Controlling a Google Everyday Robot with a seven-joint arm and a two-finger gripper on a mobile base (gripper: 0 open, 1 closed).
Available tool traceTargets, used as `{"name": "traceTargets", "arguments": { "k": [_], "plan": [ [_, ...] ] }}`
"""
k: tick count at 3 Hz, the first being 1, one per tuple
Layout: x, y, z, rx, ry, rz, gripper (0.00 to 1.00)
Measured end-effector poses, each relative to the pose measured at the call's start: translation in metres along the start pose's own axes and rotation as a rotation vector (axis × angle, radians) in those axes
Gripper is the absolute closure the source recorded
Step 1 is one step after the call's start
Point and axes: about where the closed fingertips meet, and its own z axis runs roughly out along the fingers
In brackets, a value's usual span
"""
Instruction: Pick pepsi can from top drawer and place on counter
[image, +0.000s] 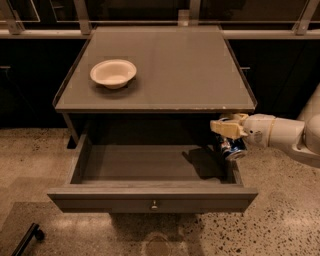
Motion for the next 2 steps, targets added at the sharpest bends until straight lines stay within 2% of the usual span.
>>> {"name": "traceTargets", "arguments": {
  "k": [1,2],
  "plan": [
    [0.004,-0.001,0.001,0.000,0.000,0.000,1.00],
    [0.028,-0.025,0.018,0.028,-0.001,0.032,1.00]
  ]
}}
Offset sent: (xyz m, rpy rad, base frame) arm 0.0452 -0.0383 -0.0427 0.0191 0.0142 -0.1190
